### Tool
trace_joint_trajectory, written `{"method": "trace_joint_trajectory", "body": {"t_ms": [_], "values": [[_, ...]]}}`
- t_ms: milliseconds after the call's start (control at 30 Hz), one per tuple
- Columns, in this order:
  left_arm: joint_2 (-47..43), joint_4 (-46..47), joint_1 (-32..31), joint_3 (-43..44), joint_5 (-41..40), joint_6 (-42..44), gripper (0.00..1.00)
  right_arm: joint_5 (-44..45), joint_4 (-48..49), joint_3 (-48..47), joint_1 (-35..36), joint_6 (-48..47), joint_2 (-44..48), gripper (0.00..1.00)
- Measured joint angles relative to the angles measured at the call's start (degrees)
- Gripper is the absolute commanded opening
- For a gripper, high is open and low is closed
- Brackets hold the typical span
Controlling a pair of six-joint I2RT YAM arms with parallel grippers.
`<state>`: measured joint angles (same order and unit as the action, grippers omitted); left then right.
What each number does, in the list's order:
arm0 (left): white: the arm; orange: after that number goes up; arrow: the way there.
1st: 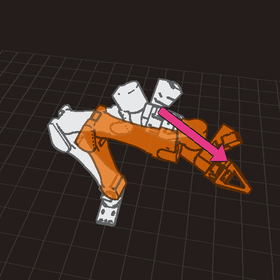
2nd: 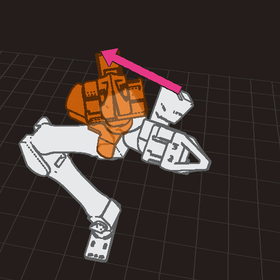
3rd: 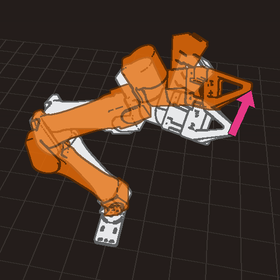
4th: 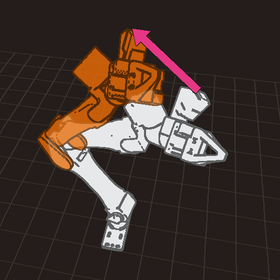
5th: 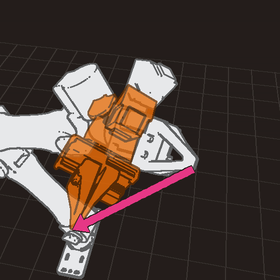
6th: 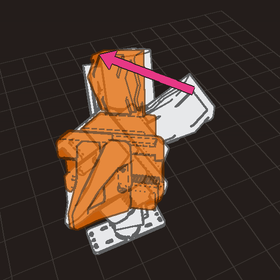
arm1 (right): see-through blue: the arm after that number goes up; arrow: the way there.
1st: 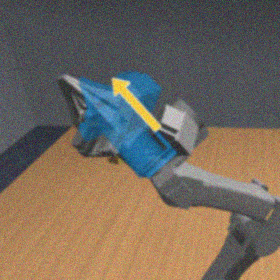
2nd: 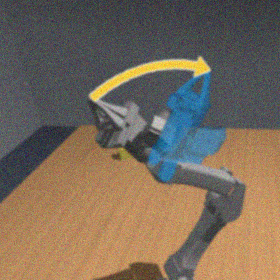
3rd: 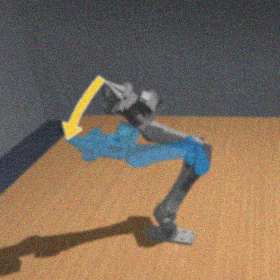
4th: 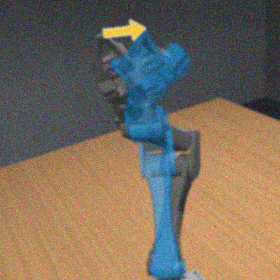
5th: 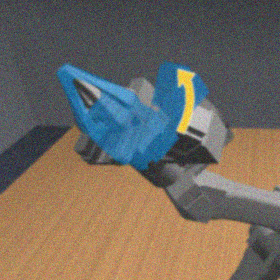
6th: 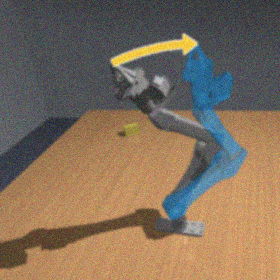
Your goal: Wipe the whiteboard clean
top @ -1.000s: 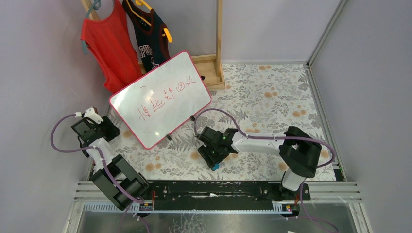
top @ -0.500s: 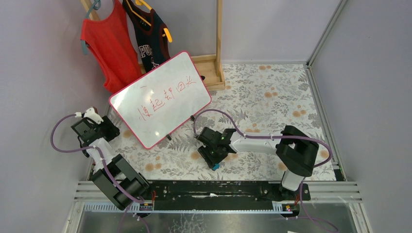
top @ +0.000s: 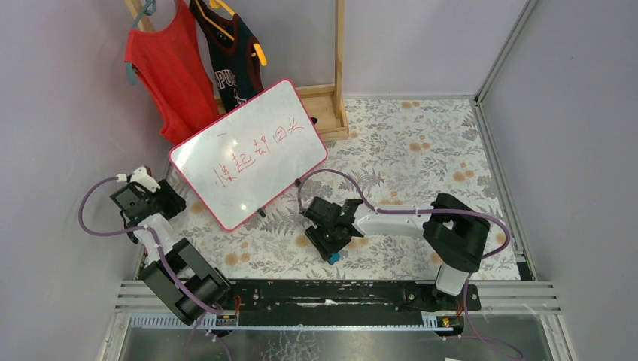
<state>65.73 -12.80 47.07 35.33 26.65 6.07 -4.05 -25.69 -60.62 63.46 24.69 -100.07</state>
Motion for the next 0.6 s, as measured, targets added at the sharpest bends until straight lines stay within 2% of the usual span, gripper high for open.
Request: {"method": "trace_joint_trajectory", "body": {"t_ms": [233,533,600], "values": [[0.0,0.0,0.3,0.0,0.1,0.0,0.48,0.0,0.2,-0.3,0.0,-0.2,-0.3,0.52],[0.1,0.0,0.3,0.0,0.4,0.0,0.48,0.1,0.3,-0.9,0.0,-0.3,-1.4,0.36],[0.2,0.0,0.3,0.0,0.4,0.0,0.48,0.1,0.3,-1.0,0.0,-0.3,-1.4,0.28]]}}
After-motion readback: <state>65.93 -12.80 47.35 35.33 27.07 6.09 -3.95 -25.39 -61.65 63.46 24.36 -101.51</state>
